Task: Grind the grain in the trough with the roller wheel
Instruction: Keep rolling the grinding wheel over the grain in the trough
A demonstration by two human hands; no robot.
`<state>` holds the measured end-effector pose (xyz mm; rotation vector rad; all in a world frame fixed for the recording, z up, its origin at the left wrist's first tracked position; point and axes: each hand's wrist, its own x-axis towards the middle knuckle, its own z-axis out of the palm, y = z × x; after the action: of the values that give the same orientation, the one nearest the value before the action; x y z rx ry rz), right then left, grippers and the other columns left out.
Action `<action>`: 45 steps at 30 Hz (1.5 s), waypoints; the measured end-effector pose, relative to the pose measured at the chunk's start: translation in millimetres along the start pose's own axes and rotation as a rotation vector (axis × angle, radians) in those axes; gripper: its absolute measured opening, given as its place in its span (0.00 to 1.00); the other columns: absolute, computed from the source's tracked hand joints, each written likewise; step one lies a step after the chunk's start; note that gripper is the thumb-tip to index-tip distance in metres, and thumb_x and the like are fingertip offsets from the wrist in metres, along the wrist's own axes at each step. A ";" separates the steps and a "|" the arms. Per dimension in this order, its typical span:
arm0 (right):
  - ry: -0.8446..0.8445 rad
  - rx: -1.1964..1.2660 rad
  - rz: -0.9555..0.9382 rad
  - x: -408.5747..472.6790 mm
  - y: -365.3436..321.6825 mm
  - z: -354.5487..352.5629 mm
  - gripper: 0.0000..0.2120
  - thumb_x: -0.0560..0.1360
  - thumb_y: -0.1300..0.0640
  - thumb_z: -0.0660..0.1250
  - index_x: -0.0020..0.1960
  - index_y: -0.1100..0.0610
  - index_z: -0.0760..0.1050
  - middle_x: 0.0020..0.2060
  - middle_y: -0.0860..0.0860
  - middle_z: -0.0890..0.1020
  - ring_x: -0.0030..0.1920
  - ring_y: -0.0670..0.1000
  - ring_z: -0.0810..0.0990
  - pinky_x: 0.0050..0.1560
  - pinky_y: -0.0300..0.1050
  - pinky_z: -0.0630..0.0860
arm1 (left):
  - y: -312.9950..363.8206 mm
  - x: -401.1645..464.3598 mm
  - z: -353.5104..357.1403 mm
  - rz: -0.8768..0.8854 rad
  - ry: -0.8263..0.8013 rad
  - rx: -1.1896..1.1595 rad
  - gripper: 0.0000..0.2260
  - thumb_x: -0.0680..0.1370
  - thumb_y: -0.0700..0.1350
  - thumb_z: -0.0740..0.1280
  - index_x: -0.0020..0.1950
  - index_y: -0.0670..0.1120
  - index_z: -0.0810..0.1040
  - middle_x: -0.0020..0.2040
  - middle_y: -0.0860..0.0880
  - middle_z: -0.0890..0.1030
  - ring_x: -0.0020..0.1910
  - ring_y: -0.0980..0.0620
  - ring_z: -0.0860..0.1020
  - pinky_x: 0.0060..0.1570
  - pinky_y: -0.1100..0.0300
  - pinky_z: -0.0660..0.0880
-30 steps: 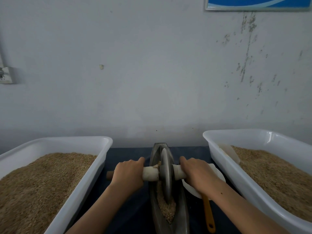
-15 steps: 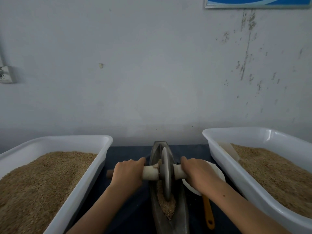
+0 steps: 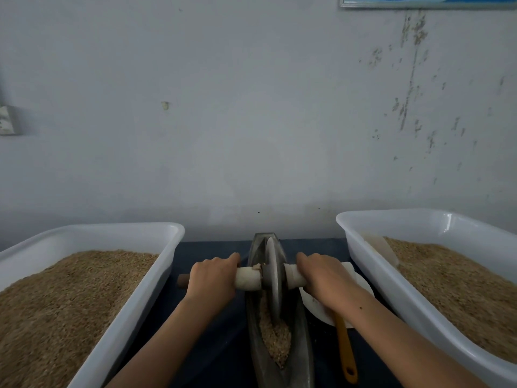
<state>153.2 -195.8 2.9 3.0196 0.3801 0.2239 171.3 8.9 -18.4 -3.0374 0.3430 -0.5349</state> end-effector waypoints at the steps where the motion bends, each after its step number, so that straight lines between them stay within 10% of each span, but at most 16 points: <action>1: -0.002 0.005 0.001 -0.1 0.1 0.4 0.10 0.77 0.64 0.62 0.52 0.54 0.62 0.39 0.51 0.71 0.43 0.53 0.70 0.41 0.44 0.63 | 0.0 -0.2 -0.1 0.000 0.001 -0.001 0.14 0.77 0.50 0.64 0.61 0.53 0.67 0.53 0.51 0.79 0.51 0.51 0.77 0.44 0.59 0.67; 11: -0.058 -0.012 0.006 -14.2 -0.9 5.6 0.19 0.76 0.63 0.65 0.64 0.57 0.65 0.56 0.56 0.77 0.55 0.55 0.77 0.50 0.46 0.70 | -1.2 -23.0 -0.5 0.060 0.020 -0.020 0.16 0.77 0.51 0.64 0.63 0.53 0.65 0.56 0.53 0.78 0.54 0.53 0.77 0.51 0.59 0.71; 25: 0.029 -0.014 -0.016 -0.7 -0.5 4.0 0.11 0.77 0.65 0.60 0.51 0.53 0.61 0.54 0.55 0.78 0.52 0.56 0.77 0.44 0.44 0.62 | -0.5 -5.8 1.5 -0.017 0.020 -0.002 0.16 0.76 0.50 0.65 0.61 0.51 0.64 0.53 0.50 0.79 0.50 0.50 0.78 0.41 0.59 0.66; 45: -0.044 -0.010 0.043 10.4 -3.7 -4.5 0.13 0.78 0.63 0.62 0.61 0.58 0.67 0.56 0.55 0.77 0.56 0.56 0.77 0.49 0.46 0.67 | -5.2 10.7 6.1 -0.013 -0.003 -0.008 0.16 0.76 0.50 0.65 0.61 0.53 0.66 0.52 0.51 0.79 0.50 0.51 0.77 0.42 0.60 0.66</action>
<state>161.5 -189.3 8.3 3.0192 0.3097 0.1623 184.2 11.5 -20.2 -3.0499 0.3262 -0.5316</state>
